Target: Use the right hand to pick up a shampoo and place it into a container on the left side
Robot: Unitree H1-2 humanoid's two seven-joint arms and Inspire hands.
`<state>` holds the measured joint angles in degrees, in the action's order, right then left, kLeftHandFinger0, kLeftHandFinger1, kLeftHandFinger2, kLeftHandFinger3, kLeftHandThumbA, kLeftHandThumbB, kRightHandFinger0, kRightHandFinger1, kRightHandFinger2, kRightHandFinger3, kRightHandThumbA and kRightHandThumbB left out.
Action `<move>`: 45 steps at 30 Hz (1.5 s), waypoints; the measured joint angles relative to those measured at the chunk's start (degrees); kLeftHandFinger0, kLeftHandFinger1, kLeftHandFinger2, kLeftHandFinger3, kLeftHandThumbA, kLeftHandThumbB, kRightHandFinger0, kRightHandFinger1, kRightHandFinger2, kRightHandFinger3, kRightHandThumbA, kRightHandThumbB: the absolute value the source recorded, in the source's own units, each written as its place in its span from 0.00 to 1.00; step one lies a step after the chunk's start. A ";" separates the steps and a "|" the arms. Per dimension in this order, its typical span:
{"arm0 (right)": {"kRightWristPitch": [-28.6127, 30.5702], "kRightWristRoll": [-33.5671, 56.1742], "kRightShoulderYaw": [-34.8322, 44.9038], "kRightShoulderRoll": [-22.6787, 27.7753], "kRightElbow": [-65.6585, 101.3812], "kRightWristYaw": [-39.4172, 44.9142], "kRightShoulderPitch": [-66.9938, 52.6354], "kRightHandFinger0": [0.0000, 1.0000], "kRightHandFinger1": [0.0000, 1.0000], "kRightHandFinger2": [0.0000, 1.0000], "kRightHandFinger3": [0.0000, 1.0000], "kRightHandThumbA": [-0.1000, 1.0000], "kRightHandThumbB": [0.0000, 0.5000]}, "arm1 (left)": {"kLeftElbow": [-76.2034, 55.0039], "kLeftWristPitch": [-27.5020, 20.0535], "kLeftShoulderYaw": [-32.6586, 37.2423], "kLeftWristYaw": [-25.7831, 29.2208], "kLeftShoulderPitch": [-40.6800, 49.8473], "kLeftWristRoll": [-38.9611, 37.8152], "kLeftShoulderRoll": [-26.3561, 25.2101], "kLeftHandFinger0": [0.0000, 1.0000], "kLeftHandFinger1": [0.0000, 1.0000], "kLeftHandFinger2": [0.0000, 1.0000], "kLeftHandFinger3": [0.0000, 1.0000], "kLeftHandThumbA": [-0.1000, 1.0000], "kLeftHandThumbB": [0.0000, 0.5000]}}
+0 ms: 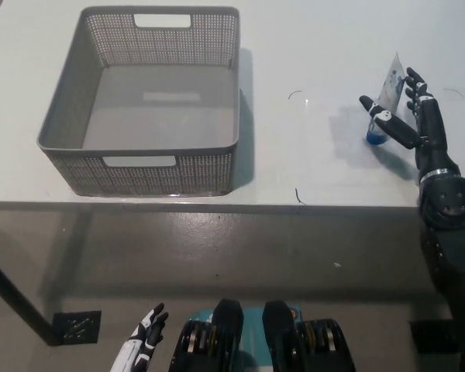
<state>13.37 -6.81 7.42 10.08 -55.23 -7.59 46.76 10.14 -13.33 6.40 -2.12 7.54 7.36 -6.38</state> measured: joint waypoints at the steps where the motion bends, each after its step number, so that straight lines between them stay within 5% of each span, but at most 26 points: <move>1: 0.25 0.00 -0.06 0.00 -1.01 -0.02 0.37 1.00 1.00 1.00 1.00 0.99 0.85 | 0.00 -0.01 0.01 0.00 0.00 0.01 0.00 1.00 1.00 1.00 1.00 1.00 0.46; 6: 1.45 -0.29 -1.26 0.02 -4.74 -0.66 2.11 1.00 1.00 1.00 1.00 0.97 0.74 | -0.04 -0.01 0.05 -0.01 -0.02 0.05 0.00 1.00 1.00 1.00 1.00 1.00 0.42; 14: 2.53 -0.59 -3.05 0.06 -10.90 -2.13 4.42 1.00 1.00 1.00 1.00 0.94 0.71 | -0.07 -0.02 0.10 -0.20 -0.31 0.05 0.00 1.00 1.00 1.00 1.00 1.00 0.44; 18: 2.95 -0.72 -4.27 0.10 -12.41 -2.54 4.67 1.00 1.00 1.00 1.00 0.96 0.81 | -0.08 -0.03 0.15 -0.30 -0.34 0.05 0.00 1.00 1.00 1.00 1.00 1.00 0.45; 21: 3.03 -0.76 -4.90 0.15 -13.92 -2.70 5.17 1.00 1.00 1.00 1.00 0.95 0.76 | -0.19 -0.02 0.15 -0.34 -0.38 0.05 -0.01 1.00 1.00 1.00 1.00 1.00 0.44; 30: 3.31 -0.50 -5.49 0.21 -17.46 -2.82 7.29 1.00 1.00 1.00 1.00 1.00 0.86 | -0.25 -0.02 0.13 -0.76 -0.71 0.03 0.00 1.00 1.00 1.00 1.00 1.00 0.42; 34: 3.42 -0.09 -5.08 0.22 -19.26 -2.82 8.22 1.00 1.00 1.00 1.00 0.78 0.73 | -0.26 -0.02 0.13 -0.91 -0.79 0.03 0.00 1.00 1.00 1.00 1.00 1.00 0.45; 35: 3.42 0.02 -4.91 0.22 -19.65 -2.93 8.52 0.95 0.93 1.00 1.00 0.77 0.73 | -0.27 -0.02 0.13 -0.92 -0.85 0.03 0.00 1.00 1.00 1.00 1.00 1.00 0.46; 36: 3.41 0.11 -4.85 0.22 -19.84 -3.15 8.71 0.69 0.71 0.82 0.98 0.56 0.63 | -0.27 -0.02 0.13 -0.92 -0.92 0.03 0.00 1.00 1.00 1.00 1.00 1.00 0.47; 37: 3.41 0.17 -4.80 0.22 -19.98 -3.25 8.91 0.28 0.34 0.48 0.56 0.19 0.53 | -0.27 -0.02 0.13 -0.92 -0.97 0.03 0.00 1.00 1.00 1.00 1.00 1.00 0.48; 38: 3.41 0.38 -4.48 0.21 -20.24 -3.81 9.25 0.06 0.09 0.26 0.28 0.04 0.51 | -0.27 -0.01 0.13 -0.93 -1.06 0.03 0.00 1.00 1.00 1.00 1.00 1.00 0.47; 39: 3.41 0.44 -4.36 0.21 -20.57 -4.94 9.58 0.00 0.00 0.23 0.20 0.00 0.39 | -0.27 -0.01 0.12 -0.93 -1.14 0.03 0.00 1.00 1.00 1.00 1.00 1.00 0.46; 40: 3.41 0.44 -4.36 0.21 -20.69 -5.65 9.76 0.00 0.04 0.39 0.33 0.00 0.32 | -0.27 -0.01 0.12 -0.92 -1.18 0.03 0.00 1.00 1.00 1.00 1.00 1.00 0.46; 42: 3.41 0.48 -4.23 0.16 -21.14 -8.07 10.23 0.00 0.10 0.52 0.46 0.00 0.30 | -0.33 0.00 0.12 -0.92 -1.26 0.04 0.00 1.00 1.00 1.00 1.00 1.00 0.45; 45: 3.44 0.60 -4.13 0.13 -21.43 -10.89 10.68 0.00 0.10 0.52 0.47 0.00 0.28 | -0.58 0.00 0.12 -0.92 -1.38 0.05 0.00 1.00 1.00 1.00 1.00 1.00 0.48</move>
<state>16.80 -6.21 3.29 10.21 -76.66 -18.48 57.43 9.55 -13.33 6.53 -3.04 6.15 7.41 -6.38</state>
